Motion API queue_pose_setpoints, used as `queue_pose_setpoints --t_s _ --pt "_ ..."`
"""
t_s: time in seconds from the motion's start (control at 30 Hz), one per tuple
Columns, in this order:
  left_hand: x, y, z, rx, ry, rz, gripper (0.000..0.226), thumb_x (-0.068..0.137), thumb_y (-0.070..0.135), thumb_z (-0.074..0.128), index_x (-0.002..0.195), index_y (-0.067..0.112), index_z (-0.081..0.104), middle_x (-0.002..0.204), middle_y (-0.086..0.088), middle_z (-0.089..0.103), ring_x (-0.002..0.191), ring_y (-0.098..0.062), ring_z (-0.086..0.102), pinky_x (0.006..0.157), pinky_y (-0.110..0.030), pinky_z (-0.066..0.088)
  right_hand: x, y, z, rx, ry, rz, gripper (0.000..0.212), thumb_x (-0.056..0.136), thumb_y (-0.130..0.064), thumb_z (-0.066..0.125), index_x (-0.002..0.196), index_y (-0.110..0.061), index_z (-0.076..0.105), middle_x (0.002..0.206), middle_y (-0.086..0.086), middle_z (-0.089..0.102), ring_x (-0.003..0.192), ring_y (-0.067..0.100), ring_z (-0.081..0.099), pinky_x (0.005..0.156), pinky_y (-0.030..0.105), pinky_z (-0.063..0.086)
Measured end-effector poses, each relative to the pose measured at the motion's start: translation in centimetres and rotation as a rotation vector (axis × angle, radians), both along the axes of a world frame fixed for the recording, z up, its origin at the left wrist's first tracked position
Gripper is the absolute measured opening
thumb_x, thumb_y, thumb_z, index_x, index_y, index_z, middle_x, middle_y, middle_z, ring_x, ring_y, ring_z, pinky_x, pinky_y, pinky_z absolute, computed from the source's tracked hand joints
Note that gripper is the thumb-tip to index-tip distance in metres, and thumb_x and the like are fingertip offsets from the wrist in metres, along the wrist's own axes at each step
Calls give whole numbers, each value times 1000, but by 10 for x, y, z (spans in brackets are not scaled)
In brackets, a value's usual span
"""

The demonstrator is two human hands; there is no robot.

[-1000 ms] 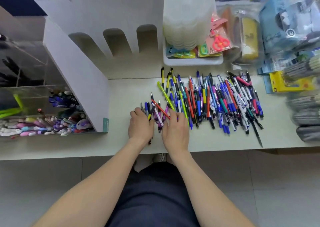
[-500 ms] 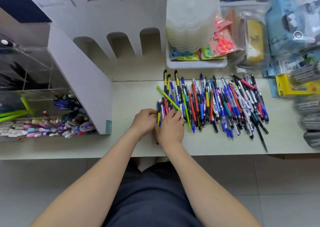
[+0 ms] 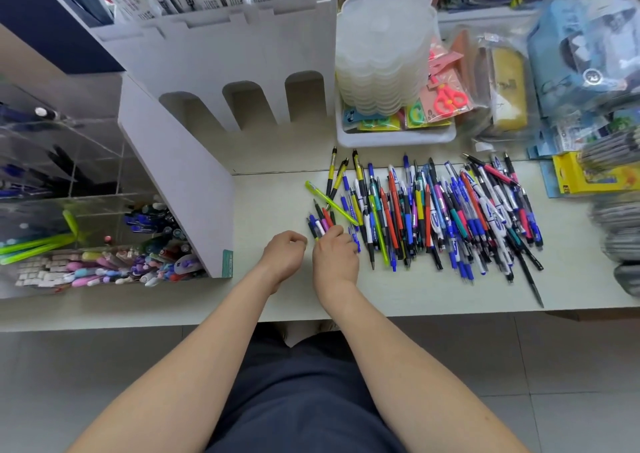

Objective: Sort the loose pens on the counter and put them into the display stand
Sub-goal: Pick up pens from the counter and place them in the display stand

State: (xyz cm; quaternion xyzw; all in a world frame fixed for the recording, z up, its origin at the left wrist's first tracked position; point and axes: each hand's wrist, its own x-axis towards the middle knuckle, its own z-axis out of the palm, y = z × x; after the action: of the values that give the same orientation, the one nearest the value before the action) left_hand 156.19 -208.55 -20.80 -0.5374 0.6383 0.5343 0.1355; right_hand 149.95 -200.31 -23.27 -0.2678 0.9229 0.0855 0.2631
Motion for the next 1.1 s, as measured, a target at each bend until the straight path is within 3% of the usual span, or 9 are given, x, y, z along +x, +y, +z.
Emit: queue_pose_setpoints --t_s 0.1,0.27,0.37,0.5,0.6,0.7,0.77,0.93,1.1 --pt "2 3 1 -1 2 6 37 102 12 45 130 19 67 124 1 63 115 -22 58 90 -28 43 -1 5 -7 -6 8 10 32 107 -23 56 128 0 48 113 16 67 96 27 72 69 35 60" --pt "-2 0 12 125 -21 38 24 90 0 48 94 17 65 87 -7 52 67 -20 36 56 -29 22 -12 18 -3 -9 21 127 35 95 -12 72 123 -5 53 112 8 70 97 21 73 70 32 58" --pt "-3 0 18 250 -44 61 38 90 4 44 111 19 71 89 -5 51 63 -18 29 58 -30 17 -17 23 3 -53 -12 114 37 95 -14 71 128 -6 55 122 10 64 101 24 72 71 33 56" --pt "4 2 26 412 -13 201 17 94 29 53 108 26 63 96 -3 60 80 -22 48 73 -36 33 -28 32 13 -138 -119 112 35 96 -25 67 126 -12 54 115 9 67 100 30 70 69 34 48" --pt "5 5 27 502 171 393 38 97 53 62 115 20 63 107 -7 73 100 -31 67 95 -49 50 -29 42 16 -283 -256 68 32 94 -34 63 120 -17 56 105 8 69 97 34 68 75 37 50" --pt "-2 8 35 469 488 618 45 105 56 56 131 19 63 114 -11 71 106 -30 71 104 -53 54 -25 49 23 -480 -498 2 16 88 -27 65 101 -22 55 90 5 65 86 31 64 65 33 49" --pt "-7 9 43 363 575 584 49 110 56 43 132 19 66 126 -12 71 116 -30 72 107 -50 55 -20 50 31 -583 -610 -30 15 84 -21 66 88 -26 52 81 3 63 79 28 64 64 36 53" --pt "-15 15 71 57 623 282 36 114 21 41 110 13 76 113 -7 78 114 -23 72 101 -44 58 -15 42 39 -784 -601 -183 10 81 -24 63 90 -25 60 82 -1 67 72 19 64 61 37 54" --pt "-11 25 86 -92 668 89 35 115 29 39 139 34 65 140 17 63 131 2 57 109 -21 47 -14 26 42 -996 -460 -257 17 94 -19 70 90 -28 56 75 -8 62 68 9 57 59 22 42"
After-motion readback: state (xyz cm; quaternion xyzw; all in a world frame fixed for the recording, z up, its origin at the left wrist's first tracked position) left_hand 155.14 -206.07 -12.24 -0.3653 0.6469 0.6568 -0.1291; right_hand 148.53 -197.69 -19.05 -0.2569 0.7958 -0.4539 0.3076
